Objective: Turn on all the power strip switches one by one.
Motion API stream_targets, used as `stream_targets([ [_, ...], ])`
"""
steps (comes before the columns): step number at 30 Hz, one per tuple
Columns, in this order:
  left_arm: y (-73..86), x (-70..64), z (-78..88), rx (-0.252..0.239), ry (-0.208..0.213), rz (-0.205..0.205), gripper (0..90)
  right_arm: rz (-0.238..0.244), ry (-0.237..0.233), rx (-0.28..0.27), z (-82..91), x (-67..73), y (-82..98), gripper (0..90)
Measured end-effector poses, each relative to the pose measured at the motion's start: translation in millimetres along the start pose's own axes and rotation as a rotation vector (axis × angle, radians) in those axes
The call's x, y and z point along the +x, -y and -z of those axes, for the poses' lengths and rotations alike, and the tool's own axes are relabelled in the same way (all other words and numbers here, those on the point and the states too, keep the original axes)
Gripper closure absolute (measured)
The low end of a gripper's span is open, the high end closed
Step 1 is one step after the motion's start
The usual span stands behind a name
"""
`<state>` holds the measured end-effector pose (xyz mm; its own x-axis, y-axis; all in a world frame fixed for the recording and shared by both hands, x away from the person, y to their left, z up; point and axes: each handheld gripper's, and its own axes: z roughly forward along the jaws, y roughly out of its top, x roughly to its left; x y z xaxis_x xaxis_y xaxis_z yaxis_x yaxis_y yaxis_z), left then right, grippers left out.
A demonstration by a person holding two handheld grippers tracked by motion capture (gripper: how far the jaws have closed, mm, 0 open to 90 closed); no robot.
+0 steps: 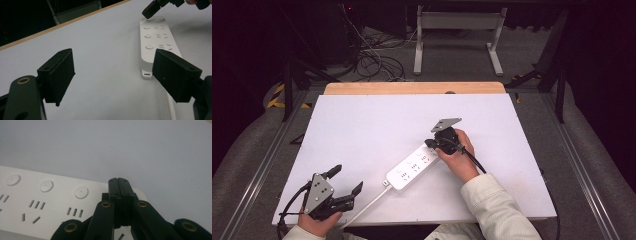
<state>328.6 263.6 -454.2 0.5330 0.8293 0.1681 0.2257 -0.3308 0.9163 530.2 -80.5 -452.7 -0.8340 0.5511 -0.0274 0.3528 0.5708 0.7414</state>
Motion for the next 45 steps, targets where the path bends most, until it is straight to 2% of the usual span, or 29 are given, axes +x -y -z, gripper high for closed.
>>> stream_targets([
  [14,-0.1,-0.1,0.2,-0.001,-0.001,-0.004,18.4,0.006,0.016,0.012,-4.5,1.9,1.0,90.0],
  [38,-0.2,-0.9,0.5,-0.003,0.002,0.003,18.3,-0.086,0.001,0.029,-7.9,-1.8,2.4,90.0],
  [40,0.0,-1.7,0.5,-0.005,0.004,0.01,18.3,-0.083,0.01,0.036,-8.1,-0.6,1.1,90.0],
  [41,-0.1,-1.8,0.6,-0.005,0.005,0.01,18.3,-0.063,0.015,0.045,-7.7,0.2,-0.1,90.0],
  [42,-0.1,-1.7,0.6,-0.006,0.005,0.008,18.3,-0.044,0.02,0.041,-5.3,1.9,-1.9,90.0],
  [43,-0.1,-1.7,0.7,-0.005,0.005,0.008,18.3,-0.03,0.028,0.014,-1.0,3.5,-3.4,90.0],
  [45,0.0,-1.0,0.3,-0.004,0.005,0.012,18.4,-0.059,-0.005,-0.092,10.6,5.7,-7.7,90.0],
])
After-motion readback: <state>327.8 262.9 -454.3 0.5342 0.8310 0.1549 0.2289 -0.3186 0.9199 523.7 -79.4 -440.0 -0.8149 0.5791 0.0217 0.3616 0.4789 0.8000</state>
